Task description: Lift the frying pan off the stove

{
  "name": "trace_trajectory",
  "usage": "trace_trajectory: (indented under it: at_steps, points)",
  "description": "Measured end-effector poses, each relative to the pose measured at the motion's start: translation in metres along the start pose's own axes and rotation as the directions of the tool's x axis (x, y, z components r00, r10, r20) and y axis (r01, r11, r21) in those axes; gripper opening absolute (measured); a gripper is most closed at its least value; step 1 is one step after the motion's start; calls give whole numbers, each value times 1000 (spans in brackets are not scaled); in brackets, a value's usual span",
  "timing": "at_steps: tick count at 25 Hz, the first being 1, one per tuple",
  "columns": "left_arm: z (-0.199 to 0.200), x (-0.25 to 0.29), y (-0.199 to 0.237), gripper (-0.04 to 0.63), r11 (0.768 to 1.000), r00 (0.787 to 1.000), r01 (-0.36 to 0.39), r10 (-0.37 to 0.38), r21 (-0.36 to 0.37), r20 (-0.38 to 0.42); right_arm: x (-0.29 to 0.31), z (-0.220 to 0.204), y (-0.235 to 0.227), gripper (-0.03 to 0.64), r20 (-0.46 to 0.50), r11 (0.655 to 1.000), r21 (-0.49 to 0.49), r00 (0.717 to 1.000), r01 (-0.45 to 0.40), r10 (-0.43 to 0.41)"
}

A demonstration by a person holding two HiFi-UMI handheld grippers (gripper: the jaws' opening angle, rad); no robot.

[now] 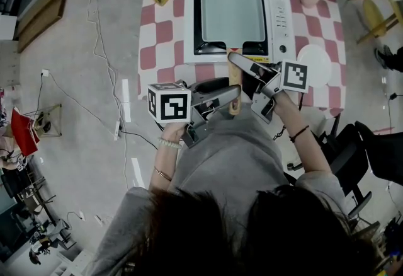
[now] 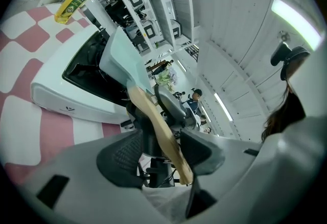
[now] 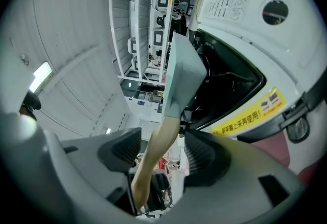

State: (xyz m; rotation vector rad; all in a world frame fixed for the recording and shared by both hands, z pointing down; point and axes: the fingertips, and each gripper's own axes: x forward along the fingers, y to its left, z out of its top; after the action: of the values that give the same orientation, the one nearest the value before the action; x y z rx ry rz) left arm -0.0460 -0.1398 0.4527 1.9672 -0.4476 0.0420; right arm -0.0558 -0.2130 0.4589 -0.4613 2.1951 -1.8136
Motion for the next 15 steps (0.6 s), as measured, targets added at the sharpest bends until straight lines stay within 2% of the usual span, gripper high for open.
trace_trajectory:
  at_steps: [12,15]
  points:
    - [-6,8,-5,224,1000,998,9,-8,12,-61,12,-6,1,261,-55,999,24,997,-47,48]
    - [-9,11,-9,219,999,996,39,-38,12,-78,12,-8,2,227,-72,998,14,996,-54,55]
